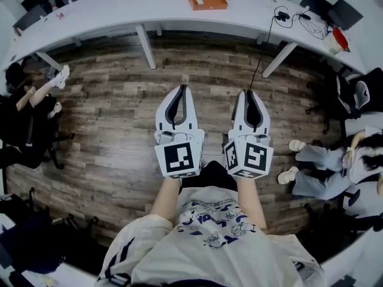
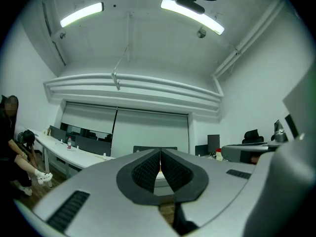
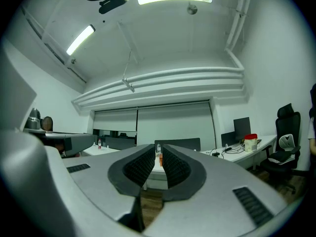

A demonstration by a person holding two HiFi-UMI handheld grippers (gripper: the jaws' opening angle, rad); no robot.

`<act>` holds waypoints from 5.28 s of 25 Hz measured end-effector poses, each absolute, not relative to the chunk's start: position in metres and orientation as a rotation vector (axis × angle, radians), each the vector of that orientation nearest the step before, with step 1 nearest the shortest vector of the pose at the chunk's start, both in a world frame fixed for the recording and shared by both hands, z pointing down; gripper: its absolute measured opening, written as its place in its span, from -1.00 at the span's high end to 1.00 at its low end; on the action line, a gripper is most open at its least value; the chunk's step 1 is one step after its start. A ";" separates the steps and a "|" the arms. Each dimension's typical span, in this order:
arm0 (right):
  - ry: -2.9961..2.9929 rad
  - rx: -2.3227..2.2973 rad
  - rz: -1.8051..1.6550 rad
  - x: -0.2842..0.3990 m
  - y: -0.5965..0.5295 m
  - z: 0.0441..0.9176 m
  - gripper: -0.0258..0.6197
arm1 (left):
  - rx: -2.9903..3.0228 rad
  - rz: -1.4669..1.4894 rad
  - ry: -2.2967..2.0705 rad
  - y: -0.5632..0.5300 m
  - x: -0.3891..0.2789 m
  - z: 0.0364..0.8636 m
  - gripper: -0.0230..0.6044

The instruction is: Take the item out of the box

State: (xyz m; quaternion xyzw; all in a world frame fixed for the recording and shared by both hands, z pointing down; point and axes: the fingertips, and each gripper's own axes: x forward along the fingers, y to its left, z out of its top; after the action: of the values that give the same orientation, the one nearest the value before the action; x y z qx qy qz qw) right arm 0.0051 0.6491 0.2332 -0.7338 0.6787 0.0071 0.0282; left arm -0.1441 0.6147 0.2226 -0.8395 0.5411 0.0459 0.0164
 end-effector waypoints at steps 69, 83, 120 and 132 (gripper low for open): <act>2.201 -2.175 -0.132 0.121 0.219 0.254 0.73 | -2.533 0.084 1.853 0.203 -0.036 0.235 0.86; 2.142 -2.211 -0.146 0.109 0.129 0.257 0.73 | -2.580 0.088 1.770 0.110 -0.043 0.234 0.86; 2.271 -2.169 -0.276 0.123 -0.058 0.296 0.73 | -2.564 -0.012 1.936 -0.069 -0.031 0.277 0.86; 2.338 -2.116 -0.328 0.147 -0.137 0.303 0.73 | -2.508 -0.046 2.029 -0.137 -0.010 0.280 0.86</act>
State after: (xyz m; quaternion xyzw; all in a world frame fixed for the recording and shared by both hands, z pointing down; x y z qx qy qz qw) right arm 0.1470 -0.1367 0.3031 -0.6675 0.7373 -0.1034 -0.0144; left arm -0.0103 -0.1371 0.2799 -0.7768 0.6282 -0.0141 -0.0422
